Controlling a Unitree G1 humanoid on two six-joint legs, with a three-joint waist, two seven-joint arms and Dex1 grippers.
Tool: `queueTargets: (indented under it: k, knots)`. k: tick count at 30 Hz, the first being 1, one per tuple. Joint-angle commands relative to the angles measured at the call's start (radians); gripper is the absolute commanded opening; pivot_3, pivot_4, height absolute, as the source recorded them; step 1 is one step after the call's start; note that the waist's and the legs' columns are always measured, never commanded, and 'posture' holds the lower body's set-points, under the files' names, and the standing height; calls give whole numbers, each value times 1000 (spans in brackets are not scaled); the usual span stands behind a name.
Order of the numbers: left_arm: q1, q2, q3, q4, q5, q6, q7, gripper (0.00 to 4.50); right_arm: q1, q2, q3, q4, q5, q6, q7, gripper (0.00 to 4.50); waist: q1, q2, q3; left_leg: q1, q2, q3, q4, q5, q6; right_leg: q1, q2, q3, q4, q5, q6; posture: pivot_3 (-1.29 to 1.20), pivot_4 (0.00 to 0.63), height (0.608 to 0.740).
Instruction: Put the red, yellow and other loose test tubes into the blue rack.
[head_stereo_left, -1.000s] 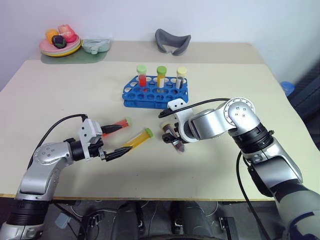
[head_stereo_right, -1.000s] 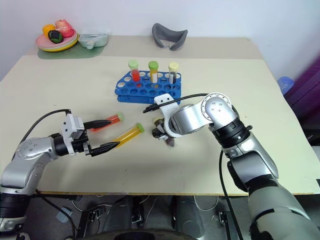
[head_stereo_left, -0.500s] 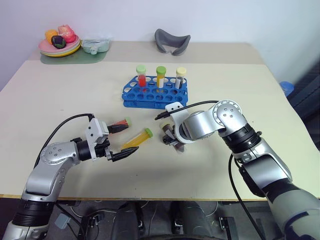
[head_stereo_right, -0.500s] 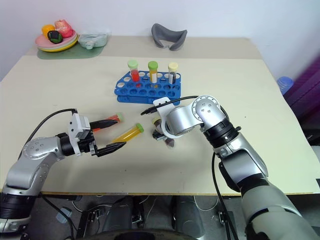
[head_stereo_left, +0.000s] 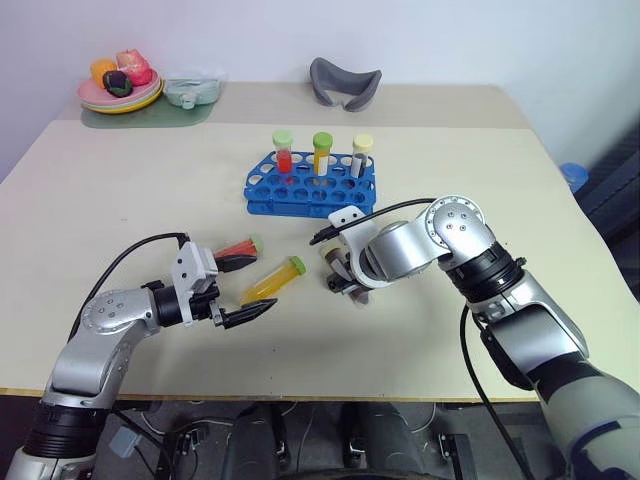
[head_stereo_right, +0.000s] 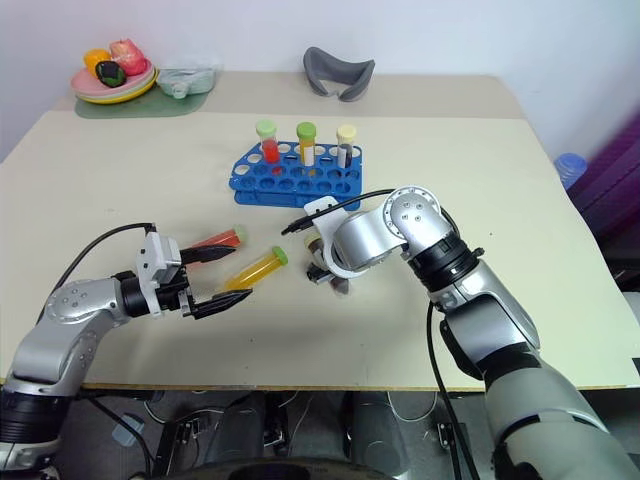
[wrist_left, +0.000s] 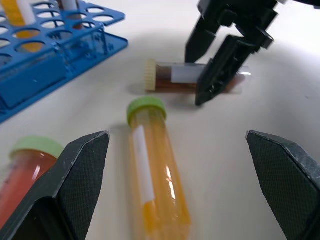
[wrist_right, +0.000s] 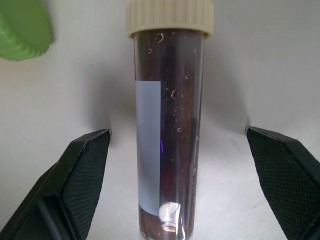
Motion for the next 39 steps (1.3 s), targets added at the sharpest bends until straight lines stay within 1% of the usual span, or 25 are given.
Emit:
queueTargets:
  k: [1, 9, 16, 22, 24, 26, 29, 31, 39]
  knots:
    - [12, 9, 16, -13, -3, -37, -16, 4483, -18, -1, 18, 8, 16, 13, 32, 4384, 0, 0, 0, 0, 0, 0, 0, 0, 0, 0, 0, 0, 0, 0, 0, 0, 150, 689]
    - [28, 6, 17, 19, 3, -83, -40, 4483, -54, 11, 34, 59, 16, 22, 38, 4384, -1, 0, 0, 0, 0, 0, 0, 0, 0, 0, 0, 0, 0, 0, 0, 0, 150, 689]
    - [33, 8, 18, 58, 8, -119, -57, 4483, -125, 36, 56, 156, 16, 37, 45, 4384, -1, 0, 0, 0, 0, 0, 0, 0, 0, 0, 0, 0, 0, 0, 0, 0, 150, 689]
    - [54, 6, 20, 62, 9, -140, -55, 4483, -132, 35, 76, 206, 16, 58, 61, 4384, -1, 0, 0, 0, 0, 0, 0, 0, 0, 0, 0, 0, 0, 0, 0, 0, 150, 689]
    - [62, 6, 20, 59, 8, -144, -54, 4500, -130, 34, 80, 206, 16, 60, 63, 3867, -1, 0, 0, 0, 0, 0, 0, 0, 0, 0, 0, 0, 0, 0, 0, 0, 150, 689]
    - [68, 6, 21, 56, 8, -147, -53, 4500, -130, 33, 83, 204, 16, 60, 64, 3142, -1, 0, 0, 0, 0, 0, 0, 0, 0, 0, 0, 0, 0, 0, 0, 0, 150, 689]
    - [68, 6, 20, 54, 7, -145, -50, 4500, -141, 36, 73, 210, 16, 59, 77, 1646, -1, 0, 0, 0, 0, 0, 0, 0, 0, 0, 0, 0, 0, 0, 0, 0, 150, 689]
    - [65, 6, 20, 55, 7, -144, -49, 4500, -152, 37, 67, 214, 16, 58, 84, 894, -1, 0, 0, 0, 0, 0, 0, 0, 0, 0, 0, 0, 0, 0, 0, 0, 150, 689]
    - [43, 8, 17, 62, 7, -138, -48, 4500, -171, 40, 46, 185, 16, 37, 81, 894, -1, 0, 0, 0, 0, 0, 0, 0, 0, 0, 0, 0, 0, 0, 0, 0, 150, 689]
